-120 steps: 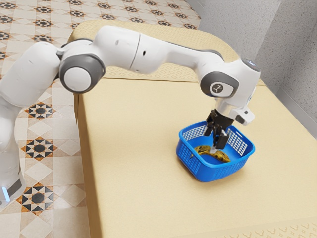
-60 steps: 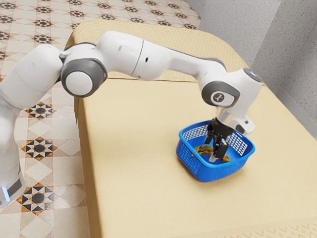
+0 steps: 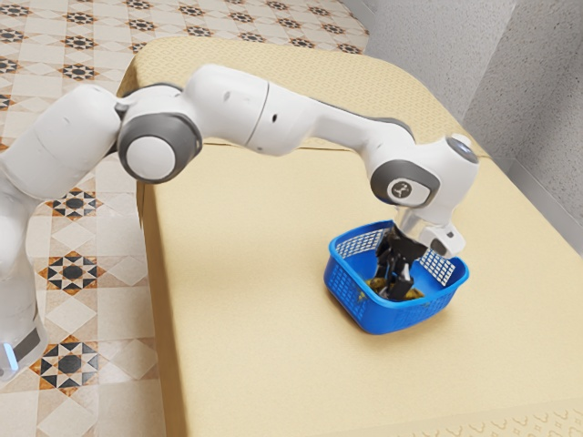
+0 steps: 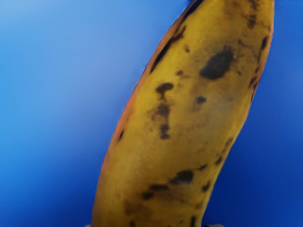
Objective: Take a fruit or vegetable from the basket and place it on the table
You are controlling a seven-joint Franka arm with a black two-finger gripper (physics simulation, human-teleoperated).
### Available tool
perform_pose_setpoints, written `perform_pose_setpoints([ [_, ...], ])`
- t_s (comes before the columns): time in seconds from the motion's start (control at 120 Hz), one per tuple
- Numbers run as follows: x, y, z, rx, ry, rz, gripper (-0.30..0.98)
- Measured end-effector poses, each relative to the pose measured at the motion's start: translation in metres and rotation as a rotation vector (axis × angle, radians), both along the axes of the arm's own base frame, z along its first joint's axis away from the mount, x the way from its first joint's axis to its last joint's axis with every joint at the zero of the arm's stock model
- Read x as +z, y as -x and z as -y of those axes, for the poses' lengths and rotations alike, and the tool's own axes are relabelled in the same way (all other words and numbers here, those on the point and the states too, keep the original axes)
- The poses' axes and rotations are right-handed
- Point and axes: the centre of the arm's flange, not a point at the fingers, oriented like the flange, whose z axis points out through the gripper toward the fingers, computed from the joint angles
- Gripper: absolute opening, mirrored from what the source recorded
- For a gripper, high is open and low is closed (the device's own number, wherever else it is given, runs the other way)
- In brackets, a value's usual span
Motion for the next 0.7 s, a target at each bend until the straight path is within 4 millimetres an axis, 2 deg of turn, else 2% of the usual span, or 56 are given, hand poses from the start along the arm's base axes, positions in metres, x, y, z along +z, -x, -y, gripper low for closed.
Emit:
perform_pose_setpoints([
  [0.1,-0.007,-0.002,-0.001,0.002,0.001,-0.006,0.19],
  [0.167,0.005,-0.001,-0.001,0.001,0.002,0.014,0.16],
  [0.292,0.088,0.014,-0.010,0.011,0.002,0.123,0.16],
  [0.367,0.125,0.024,-0.016,0.017,0.001,0.166,0.16],
  [0.417,0.149,0.034,-0.009,0.006,0.004,0.193,0.16],
  [0.45,0.161,0.043,0.007,-0.021,0.012,0.203,0.16],
  [0.533,0.179,0.068,0.066,-0.117,0.029,0.216,0.16],
  [0.608,0.186,0.089,0.115,-0.196,0.038,0.218,0.16],
  [0.7,0.188,0.110,0.158,-0.268,0.043,0.217,0.16],
])
